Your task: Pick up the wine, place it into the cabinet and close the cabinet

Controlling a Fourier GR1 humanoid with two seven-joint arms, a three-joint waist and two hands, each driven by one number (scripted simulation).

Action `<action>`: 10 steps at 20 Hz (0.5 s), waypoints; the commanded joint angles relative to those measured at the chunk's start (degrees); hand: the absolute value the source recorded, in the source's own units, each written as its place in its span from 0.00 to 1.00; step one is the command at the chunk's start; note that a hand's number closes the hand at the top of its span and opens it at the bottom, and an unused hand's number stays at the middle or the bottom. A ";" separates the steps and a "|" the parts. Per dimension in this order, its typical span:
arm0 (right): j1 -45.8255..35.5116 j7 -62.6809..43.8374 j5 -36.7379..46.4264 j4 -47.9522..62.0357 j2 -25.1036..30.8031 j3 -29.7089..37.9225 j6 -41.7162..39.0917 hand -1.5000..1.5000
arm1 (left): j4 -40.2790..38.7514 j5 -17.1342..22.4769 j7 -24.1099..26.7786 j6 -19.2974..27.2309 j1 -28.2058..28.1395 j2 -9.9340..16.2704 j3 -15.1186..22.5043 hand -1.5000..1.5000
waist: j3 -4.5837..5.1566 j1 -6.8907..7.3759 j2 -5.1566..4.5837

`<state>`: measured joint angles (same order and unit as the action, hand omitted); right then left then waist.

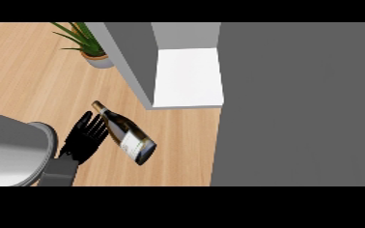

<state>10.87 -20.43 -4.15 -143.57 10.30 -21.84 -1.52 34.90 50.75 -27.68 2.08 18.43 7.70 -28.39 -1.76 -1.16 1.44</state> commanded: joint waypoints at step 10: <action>1.09 -2.59 -2.06 -6.88 0.46 -0.47 0.65 0.00 | -2.49 6.63 -0.98 8.90 -2.00 -7.39 3.32 0.00 | 1.82 -0.83 -1.07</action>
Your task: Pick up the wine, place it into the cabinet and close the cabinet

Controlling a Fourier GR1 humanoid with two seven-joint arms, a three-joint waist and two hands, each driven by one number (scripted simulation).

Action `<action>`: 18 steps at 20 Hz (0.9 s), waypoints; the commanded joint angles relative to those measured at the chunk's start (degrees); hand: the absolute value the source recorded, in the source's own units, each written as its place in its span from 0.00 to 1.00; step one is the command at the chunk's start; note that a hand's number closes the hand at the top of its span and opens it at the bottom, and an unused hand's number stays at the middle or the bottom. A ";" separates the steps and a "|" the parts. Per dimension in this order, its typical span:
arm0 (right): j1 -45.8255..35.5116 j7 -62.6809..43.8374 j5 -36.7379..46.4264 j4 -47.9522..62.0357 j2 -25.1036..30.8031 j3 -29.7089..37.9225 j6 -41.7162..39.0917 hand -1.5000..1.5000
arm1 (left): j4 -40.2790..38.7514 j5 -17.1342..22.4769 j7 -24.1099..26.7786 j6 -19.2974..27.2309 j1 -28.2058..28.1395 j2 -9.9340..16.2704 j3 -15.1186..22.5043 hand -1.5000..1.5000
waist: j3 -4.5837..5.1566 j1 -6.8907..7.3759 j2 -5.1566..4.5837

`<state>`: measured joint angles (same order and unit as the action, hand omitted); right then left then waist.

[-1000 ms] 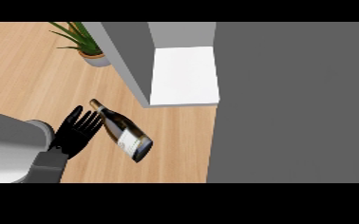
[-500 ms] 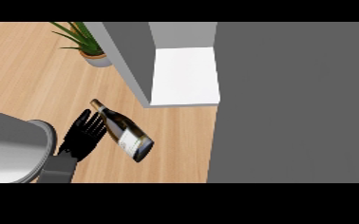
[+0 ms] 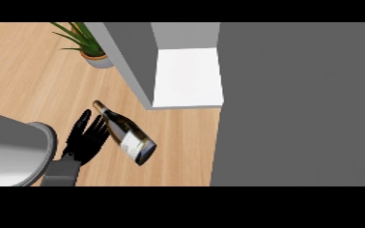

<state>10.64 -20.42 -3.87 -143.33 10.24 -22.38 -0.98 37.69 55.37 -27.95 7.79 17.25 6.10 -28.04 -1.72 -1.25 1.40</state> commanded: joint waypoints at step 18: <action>1.54 -4.58 -4.55 -10.12 2.23 2.22 -0.16 0.00 | -2.84 15.24 5.89 10.79 -0.64 -5.82 9.54 1.00 | 1.73 -1.52 -1.04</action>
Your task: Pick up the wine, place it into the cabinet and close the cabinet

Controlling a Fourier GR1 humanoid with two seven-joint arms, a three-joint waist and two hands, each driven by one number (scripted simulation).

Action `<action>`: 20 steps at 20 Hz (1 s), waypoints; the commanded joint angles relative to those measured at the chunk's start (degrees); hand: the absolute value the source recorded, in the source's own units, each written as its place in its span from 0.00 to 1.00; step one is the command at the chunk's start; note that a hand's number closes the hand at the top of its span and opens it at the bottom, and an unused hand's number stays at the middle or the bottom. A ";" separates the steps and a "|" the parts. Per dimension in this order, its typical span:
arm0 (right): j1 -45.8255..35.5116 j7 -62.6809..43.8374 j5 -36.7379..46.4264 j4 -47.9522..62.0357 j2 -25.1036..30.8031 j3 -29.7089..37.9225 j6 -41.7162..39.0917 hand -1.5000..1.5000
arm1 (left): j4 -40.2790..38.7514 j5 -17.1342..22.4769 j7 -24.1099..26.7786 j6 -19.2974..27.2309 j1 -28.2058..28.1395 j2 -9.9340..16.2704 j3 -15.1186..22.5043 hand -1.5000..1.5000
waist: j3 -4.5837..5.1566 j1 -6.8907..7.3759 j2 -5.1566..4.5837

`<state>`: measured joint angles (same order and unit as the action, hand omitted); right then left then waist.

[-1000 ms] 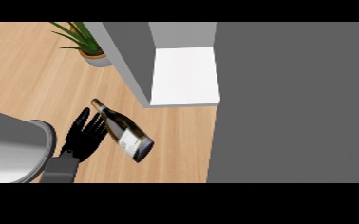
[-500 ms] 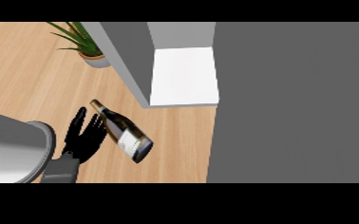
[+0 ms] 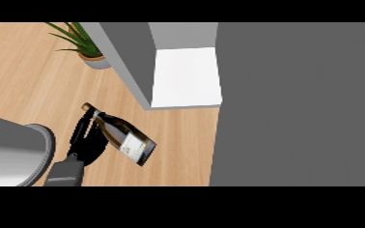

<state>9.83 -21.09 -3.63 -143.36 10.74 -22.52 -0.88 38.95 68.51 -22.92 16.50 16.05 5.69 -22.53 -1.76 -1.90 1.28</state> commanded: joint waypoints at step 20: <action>0.73 -1.73 -1.13 -2.27 -0.92 1.10 1.50 0.00 | 16.77 -18.50 36.56 -17.24 1.75 10.31 23.71 1.00 | 1.36 2.13 1.23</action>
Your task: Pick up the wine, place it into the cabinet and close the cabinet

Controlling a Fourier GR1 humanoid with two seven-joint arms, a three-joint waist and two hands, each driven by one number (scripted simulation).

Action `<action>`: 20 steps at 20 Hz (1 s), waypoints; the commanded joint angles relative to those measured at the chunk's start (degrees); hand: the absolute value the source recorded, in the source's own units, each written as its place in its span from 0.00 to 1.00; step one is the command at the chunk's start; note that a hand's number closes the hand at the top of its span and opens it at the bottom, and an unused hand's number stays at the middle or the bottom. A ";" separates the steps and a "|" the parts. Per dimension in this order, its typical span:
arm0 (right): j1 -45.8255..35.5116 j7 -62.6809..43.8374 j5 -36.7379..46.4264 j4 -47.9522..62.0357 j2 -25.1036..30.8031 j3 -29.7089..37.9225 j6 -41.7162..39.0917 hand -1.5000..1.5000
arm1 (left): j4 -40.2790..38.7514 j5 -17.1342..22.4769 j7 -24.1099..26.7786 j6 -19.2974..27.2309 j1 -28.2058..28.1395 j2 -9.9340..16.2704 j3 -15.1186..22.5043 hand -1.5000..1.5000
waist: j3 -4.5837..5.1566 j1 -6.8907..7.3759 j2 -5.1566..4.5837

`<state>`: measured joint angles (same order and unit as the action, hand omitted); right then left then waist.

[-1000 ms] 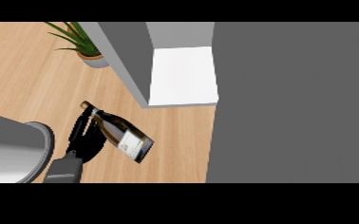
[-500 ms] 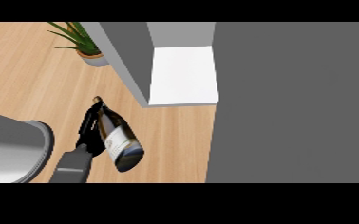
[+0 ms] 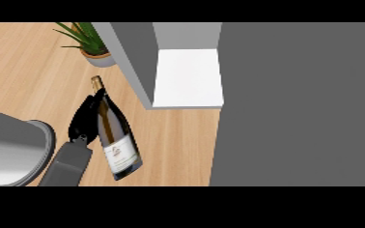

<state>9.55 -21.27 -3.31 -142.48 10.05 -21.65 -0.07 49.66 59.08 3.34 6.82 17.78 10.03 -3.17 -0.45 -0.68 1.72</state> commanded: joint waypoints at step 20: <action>2.40 -6.82 -4.94 -11.57 0.80 3.27 0.08 0.00 | 42.99 -33.11 11.58 12.67 -9.55 -3.06 23.96 1.00 | 0.35 0.16 -1.26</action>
<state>9.58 -23.95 -4.14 -143.99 11.11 -18.40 -0.91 86.02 29.48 21.52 11.28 5.69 9.15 17.45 -0.07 -0.33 0.41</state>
